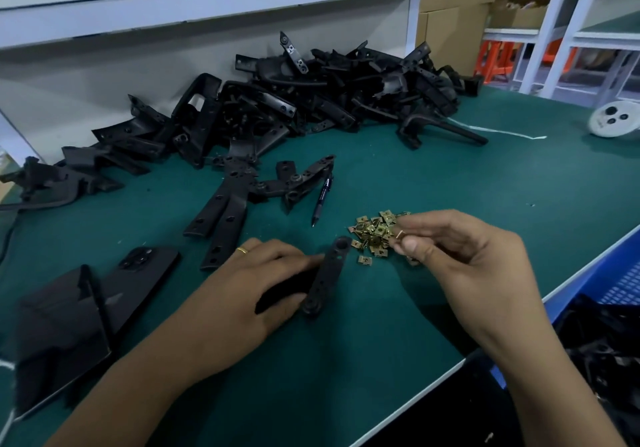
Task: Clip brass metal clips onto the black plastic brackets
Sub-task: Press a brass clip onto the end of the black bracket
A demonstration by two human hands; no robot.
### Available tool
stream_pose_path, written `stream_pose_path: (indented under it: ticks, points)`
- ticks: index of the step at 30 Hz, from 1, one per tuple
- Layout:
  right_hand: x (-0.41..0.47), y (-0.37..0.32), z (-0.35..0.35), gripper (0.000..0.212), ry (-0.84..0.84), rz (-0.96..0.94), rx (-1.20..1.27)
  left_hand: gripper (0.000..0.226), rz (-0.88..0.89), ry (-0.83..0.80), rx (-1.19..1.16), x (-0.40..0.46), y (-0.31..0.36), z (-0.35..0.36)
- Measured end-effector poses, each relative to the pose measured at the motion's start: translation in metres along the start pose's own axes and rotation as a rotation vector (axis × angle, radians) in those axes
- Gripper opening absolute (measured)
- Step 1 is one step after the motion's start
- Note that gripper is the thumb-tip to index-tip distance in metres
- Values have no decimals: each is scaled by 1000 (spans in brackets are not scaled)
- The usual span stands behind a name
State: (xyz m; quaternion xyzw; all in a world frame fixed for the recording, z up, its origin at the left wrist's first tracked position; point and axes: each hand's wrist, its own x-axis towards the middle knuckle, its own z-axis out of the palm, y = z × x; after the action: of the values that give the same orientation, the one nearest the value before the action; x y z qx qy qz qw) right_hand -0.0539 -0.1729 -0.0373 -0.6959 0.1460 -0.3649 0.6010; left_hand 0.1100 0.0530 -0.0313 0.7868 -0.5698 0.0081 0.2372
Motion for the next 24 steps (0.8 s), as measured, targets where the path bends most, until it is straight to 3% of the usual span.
stream_pose_path:
  ticks: [3,5,12,24]
  points:
    - [-4,-3,10,23,-60,113,285,61,-68,56,46,-1,3,4]
    - [-7,-2,20,26,-91,223,347,68,-65,73,62,-2,7,5]
    - [-6,-7,22,20,-125,238,311,65,-61,147,124,0,7,2]
    - [-6,-4,25,9,-166,195,200,70,-65,129,158,0,13,3]
